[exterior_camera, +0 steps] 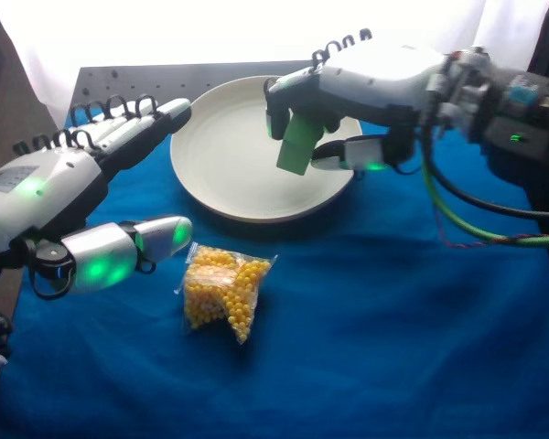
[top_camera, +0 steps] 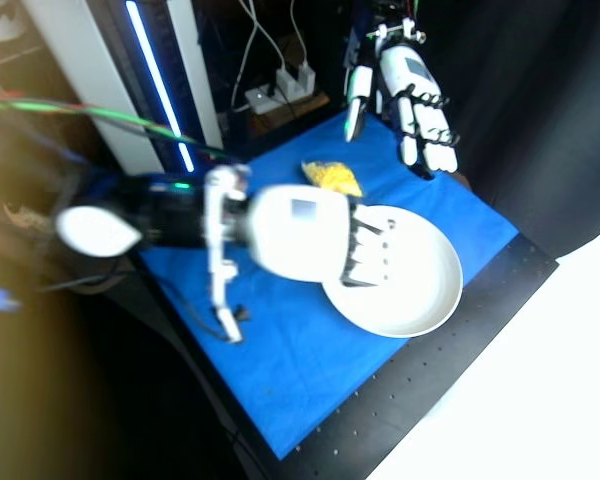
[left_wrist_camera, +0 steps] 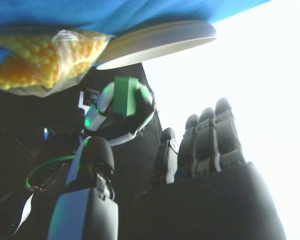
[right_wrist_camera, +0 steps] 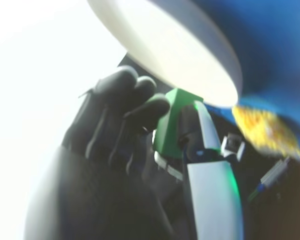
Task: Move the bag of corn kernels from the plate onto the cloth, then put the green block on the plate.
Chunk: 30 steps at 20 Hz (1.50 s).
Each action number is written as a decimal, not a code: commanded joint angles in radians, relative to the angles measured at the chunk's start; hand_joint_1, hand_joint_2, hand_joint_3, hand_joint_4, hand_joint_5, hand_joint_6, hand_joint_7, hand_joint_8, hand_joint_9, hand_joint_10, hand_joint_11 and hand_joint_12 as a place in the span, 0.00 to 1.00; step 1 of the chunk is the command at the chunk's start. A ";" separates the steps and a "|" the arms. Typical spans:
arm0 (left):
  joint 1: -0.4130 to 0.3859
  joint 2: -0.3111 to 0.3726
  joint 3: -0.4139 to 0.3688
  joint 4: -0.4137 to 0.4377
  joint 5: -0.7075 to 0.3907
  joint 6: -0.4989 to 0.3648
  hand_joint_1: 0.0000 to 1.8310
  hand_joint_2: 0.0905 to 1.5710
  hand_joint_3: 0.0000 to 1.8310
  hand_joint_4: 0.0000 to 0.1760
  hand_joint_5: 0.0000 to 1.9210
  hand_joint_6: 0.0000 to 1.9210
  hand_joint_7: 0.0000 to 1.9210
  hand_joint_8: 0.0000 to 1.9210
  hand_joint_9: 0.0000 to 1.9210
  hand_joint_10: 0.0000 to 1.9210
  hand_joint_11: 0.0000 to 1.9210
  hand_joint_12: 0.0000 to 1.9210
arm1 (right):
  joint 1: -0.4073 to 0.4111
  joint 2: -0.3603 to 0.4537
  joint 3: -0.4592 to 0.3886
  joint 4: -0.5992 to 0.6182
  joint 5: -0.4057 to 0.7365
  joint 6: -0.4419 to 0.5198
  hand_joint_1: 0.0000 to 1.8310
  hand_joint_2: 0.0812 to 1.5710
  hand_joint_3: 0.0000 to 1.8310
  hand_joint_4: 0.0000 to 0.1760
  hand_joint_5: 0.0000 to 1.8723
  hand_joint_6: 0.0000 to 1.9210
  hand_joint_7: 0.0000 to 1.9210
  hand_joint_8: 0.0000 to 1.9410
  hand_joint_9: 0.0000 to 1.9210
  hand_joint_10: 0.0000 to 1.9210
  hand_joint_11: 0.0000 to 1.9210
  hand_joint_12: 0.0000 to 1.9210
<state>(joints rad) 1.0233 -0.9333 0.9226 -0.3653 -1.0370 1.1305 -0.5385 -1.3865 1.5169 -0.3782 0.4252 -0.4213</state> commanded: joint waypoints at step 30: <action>0.081 0.027 -0.042 -0.064 -0.254 -0.016 0.32 0.79 0.00 0.59 0.11 0.00 0.04 0.00 0.02 0.00 0.00 0.09 | -0.054 0.383 -0.326 0.062 0.475 0.001 0.25 0.72 0.03 0.79 0.00 0.00 0.00 0.00 0.00 0.00 0.00 0.00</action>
<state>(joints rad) 1.1130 -0.9089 0.8810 -0.4606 -1.1530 1.1213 -0.6197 -0.9852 1.1835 -0.3328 0.7944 -0.4213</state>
